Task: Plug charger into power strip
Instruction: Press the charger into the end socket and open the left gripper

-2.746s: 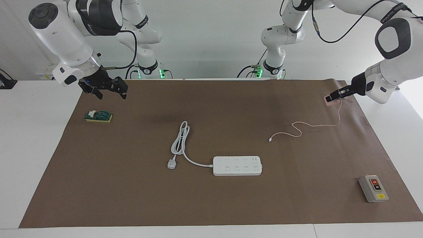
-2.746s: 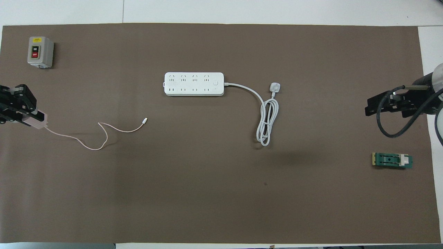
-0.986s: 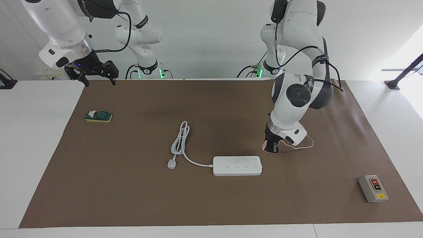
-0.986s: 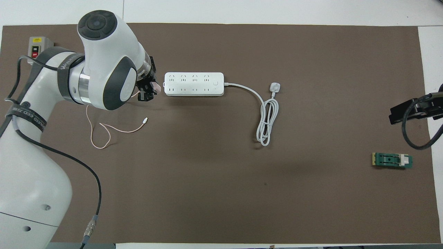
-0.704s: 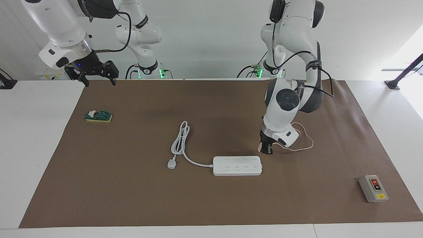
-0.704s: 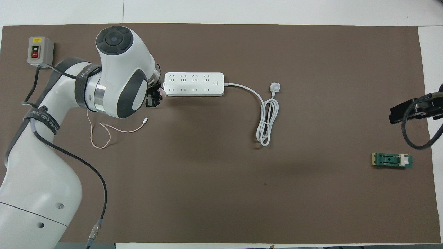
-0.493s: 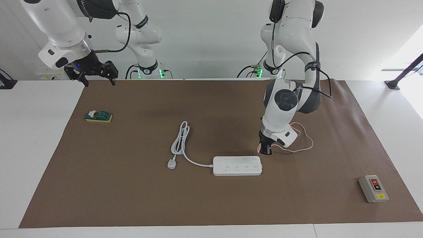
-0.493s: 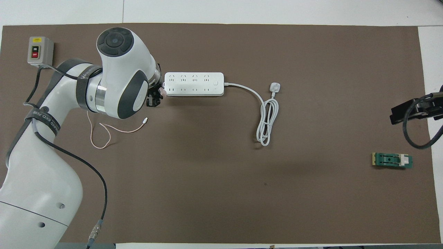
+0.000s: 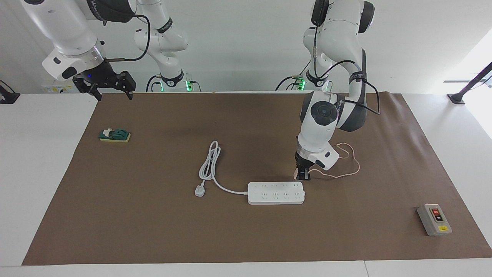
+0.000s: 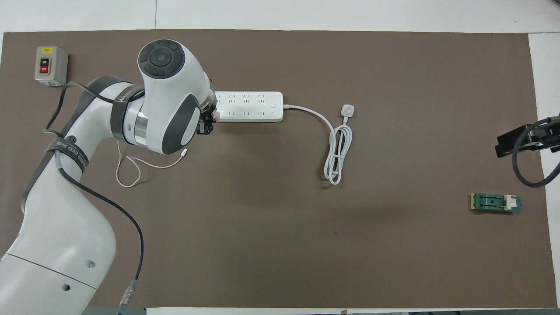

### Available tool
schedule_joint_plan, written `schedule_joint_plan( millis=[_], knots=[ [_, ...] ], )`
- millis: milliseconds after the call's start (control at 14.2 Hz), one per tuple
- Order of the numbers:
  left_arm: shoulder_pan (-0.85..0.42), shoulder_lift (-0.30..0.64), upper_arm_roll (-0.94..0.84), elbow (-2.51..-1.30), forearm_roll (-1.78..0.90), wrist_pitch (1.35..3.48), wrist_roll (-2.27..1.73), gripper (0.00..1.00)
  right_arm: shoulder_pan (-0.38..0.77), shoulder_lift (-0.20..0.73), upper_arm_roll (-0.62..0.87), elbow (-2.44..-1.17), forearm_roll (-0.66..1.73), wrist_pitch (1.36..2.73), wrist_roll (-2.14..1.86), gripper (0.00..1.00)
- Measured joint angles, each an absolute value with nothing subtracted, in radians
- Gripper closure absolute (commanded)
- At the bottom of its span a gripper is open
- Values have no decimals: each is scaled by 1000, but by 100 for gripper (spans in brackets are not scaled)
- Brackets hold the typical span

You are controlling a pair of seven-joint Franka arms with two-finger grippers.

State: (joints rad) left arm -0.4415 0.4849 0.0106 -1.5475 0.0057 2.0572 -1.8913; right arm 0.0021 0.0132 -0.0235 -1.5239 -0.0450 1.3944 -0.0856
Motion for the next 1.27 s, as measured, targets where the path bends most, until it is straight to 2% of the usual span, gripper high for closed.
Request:
schedule_joint_plan(
  millis=[634, 1268],
  knots=[
    [-445, 557, 12, -1482, 39, 2070, -1898, 100, -13, 13, -25, -1524, -45, 1394, -85, 0],
    [-446, 566, 11, -1474, 39, 2069, -1898, 100, -13, 13, -24, -1524, -45, 1394, -85, 0]
  ],
)
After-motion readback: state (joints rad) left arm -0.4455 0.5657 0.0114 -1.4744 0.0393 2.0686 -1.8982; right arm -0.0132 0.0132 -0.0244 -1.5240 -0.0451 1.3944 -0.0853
